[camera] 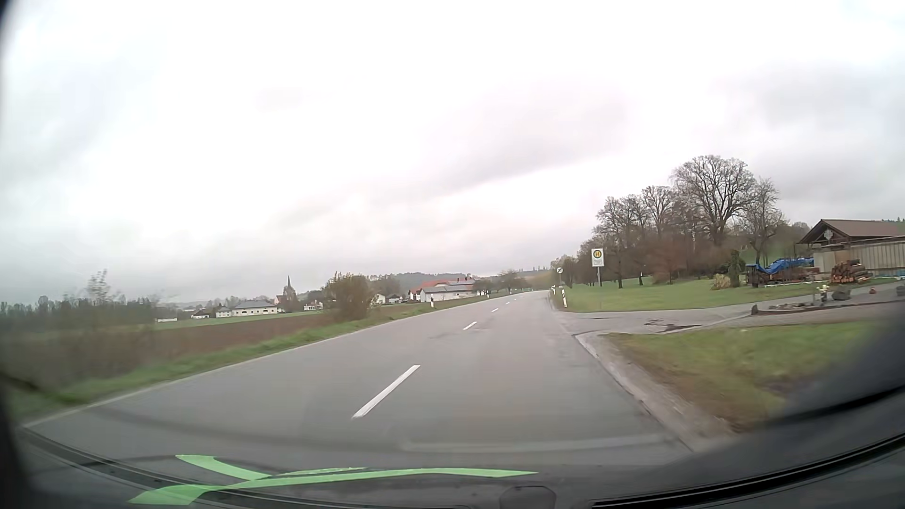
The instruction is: Follow the waypoints while adhering to traffic rules and regulations
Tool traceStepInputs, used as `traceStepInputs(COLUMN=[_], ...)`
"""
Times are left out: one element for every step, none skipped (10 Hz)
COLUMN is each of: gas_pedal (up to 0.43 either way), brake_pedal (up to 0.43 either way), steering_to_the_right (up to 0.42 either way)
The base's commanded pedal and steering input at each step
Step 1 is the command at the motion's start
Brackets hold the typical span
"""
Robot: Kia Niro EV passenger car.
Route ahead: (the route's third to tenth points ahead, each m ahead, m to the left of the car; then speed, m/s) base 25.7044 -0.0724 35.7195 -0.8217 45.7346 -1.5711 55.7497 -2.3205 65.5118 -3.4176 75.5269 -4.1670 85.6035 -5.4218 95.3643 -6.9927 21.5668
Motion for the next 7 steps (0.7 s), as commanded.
traceStepInputs(gas_pedal=[0.248,0.26,0.26,0.26,0.26,0.26,0.248], brake_pedal=[0.0,0.0,0.0,0.0,0.0,0.0,0.0], steering_to_the_right=[0.023,0.023,0.023,0.022,0.02,0.018,0.015])
